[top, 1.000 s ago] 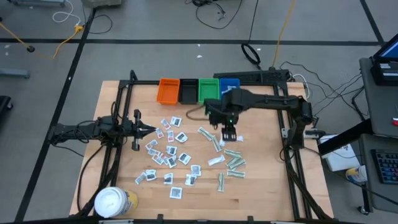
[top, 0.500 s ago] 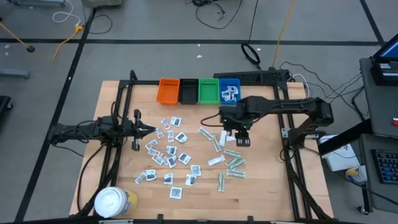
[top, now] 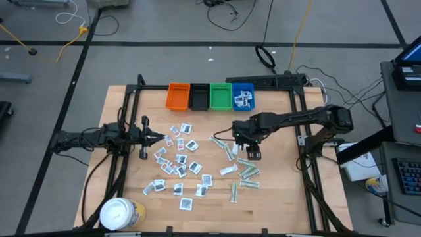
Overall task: Pick & Place First Aid Supplies
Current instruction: Put the green bandage into the green bin
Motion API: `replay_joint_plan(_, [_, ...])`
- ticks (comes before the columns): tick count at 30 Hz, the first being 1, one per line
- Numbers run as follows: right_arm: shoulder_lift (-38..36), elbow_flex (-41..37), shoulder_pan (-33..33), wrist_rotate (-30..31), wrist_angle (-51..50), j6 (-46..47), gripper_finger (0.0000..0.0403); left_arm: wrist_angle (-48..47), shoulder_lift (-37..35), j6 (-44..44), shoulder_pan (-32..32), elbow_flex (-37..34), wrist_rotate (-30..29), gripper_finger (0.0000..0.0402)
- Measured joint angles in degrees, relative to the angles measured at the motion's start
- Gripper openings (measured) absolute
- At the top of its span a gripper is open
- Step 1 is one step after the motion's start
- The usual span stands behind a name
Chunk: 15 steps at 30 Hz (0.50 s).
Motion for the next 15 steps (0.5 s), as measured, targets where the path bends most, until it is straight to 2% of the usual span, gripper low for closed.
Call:
replay_joint_plan(11, [0.02, -13.08, -1.63, 0.28, 12.64, -1.46, 0.0187, 0.00, 0.01, -0.01, -0.01, 0.01, -0.02, 0.0037])
replay_joint_plan(15, [0.07, -15.95, -2.77, 2.46, 15.00, -1.53, 0.0187, 0.00, 0.01, -0.01, 0.00, 0.01, -0.01, 0.0037])
